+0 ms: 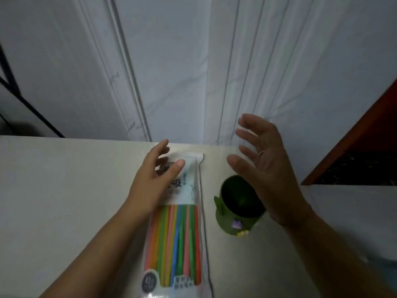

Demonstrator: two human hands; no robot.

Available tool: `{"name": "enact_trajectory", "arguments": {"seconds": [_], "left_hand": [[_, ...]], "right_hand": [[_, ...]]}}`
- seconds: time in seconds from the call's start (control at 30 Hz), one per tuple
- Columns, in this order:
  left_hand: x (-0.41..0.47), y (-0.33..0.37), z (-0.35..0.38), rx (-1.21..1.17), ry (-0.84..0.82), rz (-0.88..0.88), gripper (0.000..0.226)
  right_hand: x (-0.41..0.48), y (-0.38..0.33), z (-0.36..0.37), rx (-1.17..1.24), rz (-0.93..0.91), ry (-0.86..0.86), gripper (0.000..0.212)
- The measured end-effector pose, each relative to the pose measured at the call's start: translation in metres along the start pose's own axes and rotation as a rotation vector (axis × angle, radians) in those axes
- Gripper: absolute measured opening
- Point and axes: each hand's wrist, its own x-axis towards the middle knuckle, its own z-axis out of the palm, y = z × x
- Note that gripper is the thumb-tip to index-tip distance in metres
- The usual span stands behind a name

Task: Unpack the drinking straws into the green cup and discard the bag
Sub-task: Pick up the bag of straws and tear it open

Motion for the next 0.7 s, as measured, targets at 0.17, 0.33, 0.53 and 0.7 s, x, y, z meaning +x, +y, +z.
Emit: {"name": "enact_trajectory", "arguments": {"seconds": [0.17, 0.33, 0.53, 0.7], "left_hand": [[-0.036, 0.011, -0.002, 0.087, 0.066, -0.018, 0.062], [-0.058, 0.009, 0.000, 0.199, 0.037, -0.269, 0.084], [-0.069, 0.001, 0.003, 0.227, 0.048, -0.493, 0.095], [-0.082, 0.015, 0.000, -0.061, -0.016, -0.605, 0.048]], "right_hand": [[-0.031, -0.031, -0.004, -0.036, 0.024, 0.002, 0.057], [-0.074, -0.052, -0.001, 0.045, 0.066, 0.037, 0.054], [-0.119, -0.035, 0.025, -0.019, 0.260, -0.118, 0.037], [-0.131, -0.009, 0.049, -0.140, 0.551, -0.237, 0.044]]}}
